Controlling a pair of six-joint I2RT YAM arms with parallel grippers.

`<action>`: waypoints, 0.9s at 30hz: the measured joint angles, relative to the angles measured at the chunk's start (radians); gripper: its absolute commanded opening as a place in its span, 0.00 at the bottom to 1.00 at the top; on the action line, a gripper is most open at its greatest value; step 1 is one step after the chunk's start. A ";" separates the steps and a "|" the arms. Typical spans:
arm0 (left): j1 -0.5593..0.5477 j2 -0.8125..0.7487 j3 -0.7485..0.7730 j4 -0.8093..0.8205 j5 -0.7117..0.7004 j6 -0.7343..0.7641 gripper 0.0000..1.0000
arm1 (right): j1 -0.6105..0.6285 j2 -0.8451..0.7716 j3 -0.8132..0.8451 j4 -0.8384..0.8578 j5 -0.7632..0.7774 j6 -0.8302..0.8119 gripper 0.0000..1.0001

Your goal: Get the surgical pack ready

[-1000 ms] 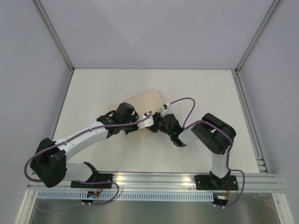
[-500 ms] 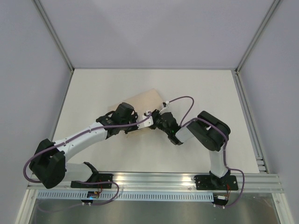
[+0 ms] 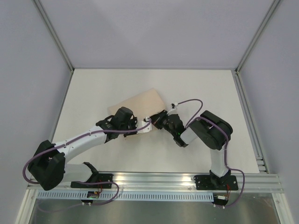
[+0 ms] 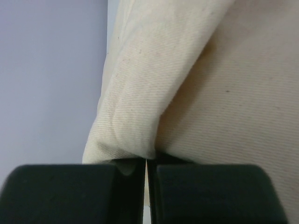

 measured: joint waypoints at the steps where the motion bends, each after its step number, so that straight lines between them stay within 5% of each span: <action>1: 0.000 0.002 -0.001 0.000 0.000 0.003 0.03 | -0.002 -0.004 -0.006 0.000 0.005 -0.001 0.00; 12: -0.003 0.064 -0.001 0.002 0.002 0.011 0.05 | -0.030 -0.122 -0.085 -0.071 -0.028 0.008 0.00; 23: -0.005 0.067 -0.003 0.003 -0.001 0.025 0.06 | -0.038 -0.645 -0.123 -0.612 -0.120 -0.087 0.00; 27: -0.005 0.067 -0.003 0.003 -0.001 0.026 0.07 | -0.047 -0.666 0.024 -0.789 -0.103 -0.208 0.00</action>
